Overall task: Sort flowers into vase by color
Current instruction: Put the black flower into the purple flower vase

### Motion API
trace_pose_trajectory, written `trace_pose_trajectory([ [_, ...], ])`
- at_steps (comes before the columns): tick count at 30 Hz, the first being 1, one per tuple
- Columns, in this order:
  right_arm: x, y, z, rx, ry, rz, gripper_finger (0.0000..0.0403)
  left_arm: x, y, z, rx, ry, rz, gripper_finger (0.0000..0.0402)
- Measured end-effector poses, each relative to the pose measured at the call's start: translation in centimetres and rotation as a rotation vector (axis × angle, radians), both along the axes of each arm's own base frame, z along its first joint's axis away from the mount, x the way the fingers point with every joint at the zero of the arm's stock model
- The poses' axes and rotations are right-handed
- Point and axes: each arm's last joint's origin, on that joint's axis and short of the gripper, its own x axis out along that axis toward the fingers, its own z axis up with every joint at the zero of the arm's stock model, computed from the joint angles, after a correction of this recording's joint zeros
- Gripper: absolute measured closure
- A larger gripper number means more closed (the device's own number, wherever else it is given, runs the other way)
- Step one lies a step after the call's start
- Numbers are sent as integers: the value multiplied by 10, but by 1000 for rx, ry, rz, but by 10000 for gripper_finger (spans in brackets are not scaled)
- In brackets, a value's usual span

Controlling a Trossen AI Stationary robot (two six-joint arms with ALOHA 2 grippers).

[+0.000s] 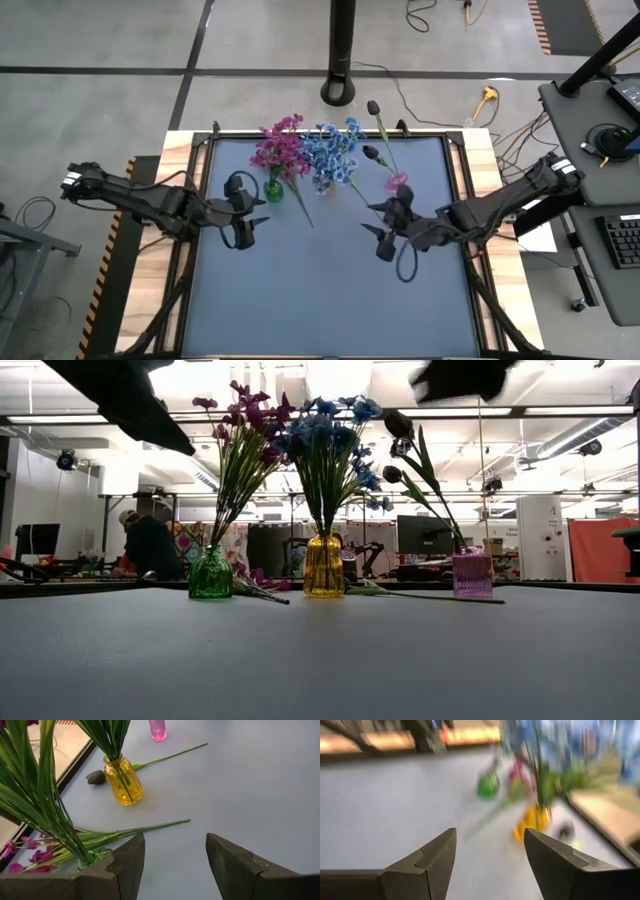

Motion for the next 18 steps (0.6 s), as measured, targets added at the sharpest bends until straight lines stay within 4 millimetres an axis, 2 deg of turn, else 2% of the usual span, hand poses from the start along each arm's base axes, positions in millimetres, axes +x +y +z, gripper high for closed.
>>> trace_pose_trajectory([
  [3, -5, -2, -19, 38, 117, -78, 177, 0, 0, -1, 1, 2, 0, 208],
  [6, -4, -3, -47, 18, 201, -144, 177, 1, 0, 0, 10, 0, -9, 208],
  [12, 2, -9, -102, -71, 254, -266, 177, 1, 0, 0, 31, 3, -24, 208],
  [18, 19, -31, -134, -59, 285, -346, 177, 2, 0, 0, 44, 6, -34, 208],
])
